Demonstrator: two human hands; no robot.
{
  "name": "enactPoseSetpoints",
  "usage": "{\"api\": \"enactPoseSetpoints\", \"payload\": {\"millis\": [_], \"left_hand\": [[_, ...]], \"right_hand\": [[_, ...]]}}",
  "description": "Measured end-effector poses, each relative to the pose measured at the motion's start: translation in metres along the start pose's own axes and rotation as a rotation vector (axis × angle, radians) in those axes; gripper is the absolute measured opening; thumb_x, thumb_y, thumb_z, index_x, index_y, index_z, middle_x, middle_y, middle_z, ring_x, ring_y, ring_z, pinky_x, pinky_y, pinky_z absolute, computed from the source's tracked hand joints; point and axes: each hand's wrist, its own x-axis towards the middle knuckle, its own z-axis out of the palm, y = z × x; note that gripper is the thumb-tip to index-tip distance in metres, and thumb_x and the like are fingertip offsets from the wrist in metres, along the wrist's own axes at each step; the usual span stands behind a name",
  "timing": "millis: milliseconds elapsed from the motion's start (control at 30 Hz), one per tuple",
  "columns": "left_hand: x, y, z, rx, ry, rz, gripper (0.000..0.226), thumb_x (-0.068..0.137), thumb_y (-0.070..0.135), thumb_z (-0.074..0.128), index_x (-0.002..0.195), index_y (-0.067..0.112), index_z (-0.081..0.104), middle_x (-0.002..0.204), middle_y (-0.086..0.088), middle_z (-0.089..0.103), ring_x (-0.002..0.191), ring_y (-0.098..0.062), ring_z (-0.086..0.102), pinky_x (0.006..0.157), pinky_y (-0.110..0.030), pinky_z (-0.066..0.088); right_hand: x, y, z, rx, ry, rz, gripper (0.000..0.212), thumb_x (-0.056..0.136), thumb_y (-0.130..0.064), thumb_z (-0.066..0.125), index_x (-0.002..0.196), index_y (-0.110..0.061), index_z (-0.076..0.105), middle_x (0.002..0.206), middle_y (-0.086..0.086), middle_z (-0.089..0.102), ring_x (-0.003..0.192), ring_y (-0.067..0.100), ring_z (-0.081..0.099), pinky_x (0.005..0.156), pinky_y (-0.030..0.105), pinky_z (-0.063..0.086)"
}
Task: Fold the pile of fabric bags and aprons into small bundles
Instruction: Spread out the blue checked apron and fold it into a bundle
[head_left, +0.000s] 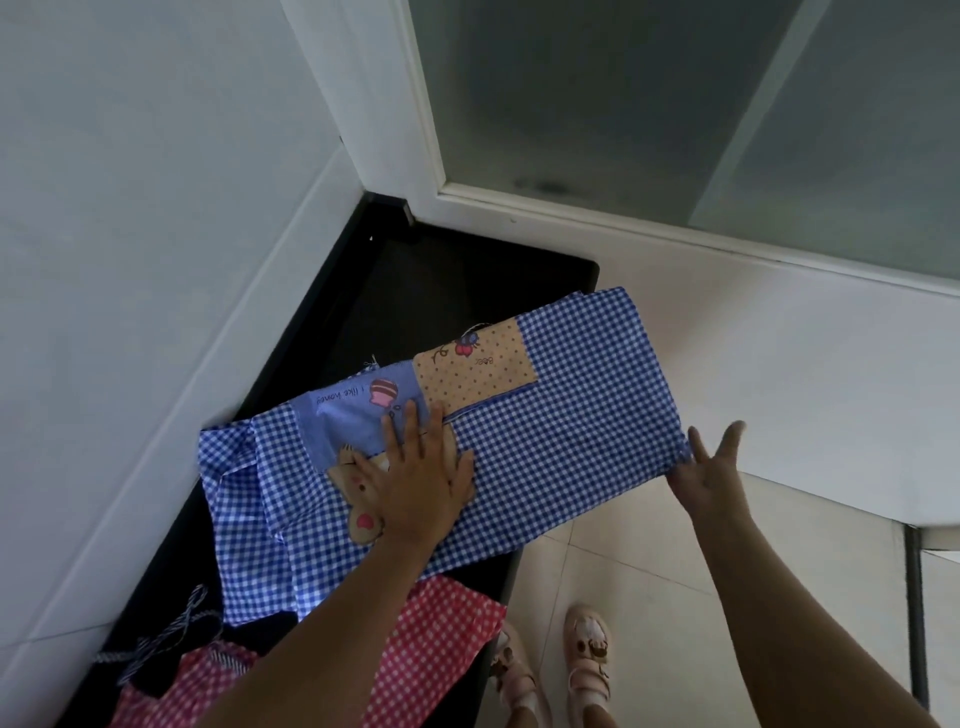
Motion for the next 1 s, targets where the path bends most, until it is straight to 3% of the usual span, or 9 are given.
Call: {"api": "enactPoseSetpoints", "payload": {"millis": [67,133,267,367,467,600,733,933,1000], "left_hand": [[0.000,0.000,0.000,0.005,-0.004,-0.001,0.074,0.091,0.063,0.015,0.153,0.023,0.009,0.160,-0.007,0.013,0.147,-0.032,0.010,0.106,-0.070,0.004],[0.000,0.000,-0.001,0.004,-0.006,-0.001,0.074,0.091,0.062,0.017,0.153,0.022,0.012,0.159,-0.008,0.015,0.146,-0.032,0.011,0.105,-0.070,0.004],[-0.001,0.002,-0.001,-0.006,-0.028,-0.012,0.077,0.089,0.065,0.016,0.153,0.022,0.017,0.159,-0.010,0.015,0.146,-0.035,0.008,0.105,-0.069,0.001],[0.003,0.015,-0.010,-0.142,-0.078,-0.076,0.090,0.079,0.071,0.000,0.154,0.022,0.006,0.161,-0.008,-0.003,0.146,-0.034,-0.011,0.109,-0.063,-0.010],[0.013,0.029,-0.018,-0.329,-0.035,-0.026,0.085,0.080,0.072,0.008,0.148,0.023,0.024,0.161,0.000,0.010,0.147,-0.028,-0.005,0.115,-0.060,-0.007],[0.035,0.047,-0.012,-0.280,-0.096,0.025,0.100,0.071,0.085,0.013,0.152,0.030,-0.007,0.160,0.005,-0.015,0.143,-0.021,-0.023,0.106,-0.056,-0.021],[0.072,0.068,-0.029,-0.257,-0.238,-0.002,0.114,0.064,0.086,0.038,0.141,0.035,-0.030,0.155,0.002,-0.029,0.141,-0.032,-0.027,0.103,-0.063,-0.019],[0.106,0.061,-0.046,-0.152,-0.415,0.206,0.110,0.053,0.069,0.067,0.148,0.048,0.015,0.153,0.003,-0.035,0.136,-0.035,-0.036,0.097,-0.074,-0.020],[0.112,0.052,-0.065,-0.492,-0.437,0.105,0.111,0.053,0.073,0.066,0.149,0.041,0.019,0.161,-0.001,-0.004,0.147,-0.032,-0.005,0.113,-0.067,0.003]], "right_hand": [[-0.003,0.021,0.001,0.008,0.007,0.085,0.150,0.026,-0.054,0.091,0.149,-0.008,0.019,0.141,0.020,0.039,0.133,0.041,0.037,0.109,0.055,0.033],[-0.004,0.051,0.004,-0.063,0.000,0.227,0.147,0.038,-0.063,0.082,0.151,-0.005,0.006,0.150,0.027,0.027,0.135,0.045,0.032,0.110,0.059,0.026],[-0.017,0.109,0.013,-0.109,-0.053,0.390,0.157,0.014,-0.047,0.096,0.146,0.001,0.025,0.142,0.024,0.042,0.121,0.042,0.047,0.086,0.057,0.050],[-0.021,0.120,0.028,-0.062,-0.037,0.310,0.137,0.009,-0.031,0.098,0.133,-0.006,0.048,0.126,0.018,0.057,0.109,0.036,0.056,0.066,0.052,0.058],[-0.026,0.102,0.041,-0.012,-0.082,0.227,0.114,0.012,-0.026,0.099,0.116,-0.007,0.056,0.114,0.016,0.061,0.101,0.033,0.058,0.067,0.051,0.058],[-0.027,0.061,0.054,-0.120,-0.161,0.109,0.053,0.073,-0.029,0.069,0.120,-0.012,0.053,0.122,0.012,0.058,0.104,0.029,0.057,0.075,0.046,0.059],[-0.038,0.029,0.086,-0.326,-0.175,-0.043,0.036,0.086,-0.018,0.057,0.121,-0.012,0.053,0.123,0.008,0.059,0.109,0.027,0.058,0.080,0.040,0.056],[-0.090,0.015,0.134,-0.831,-0.382,-0.222,0.011,0.095,-0.018,0.050,0.099,-0.027,0.055,0.107,-0.011,0.062,0.094,0.004,0.060,0.077,0.017,0.051],[-0.107,0.022,0.143,-1.029,-0.494,-0.286,0.015,0.094,-0.024,0.052,0.097,-0.038,0.055,0.105,-0.019,0.061,0.103,0.005,0.059,0.088,0.021,0.049]]}}
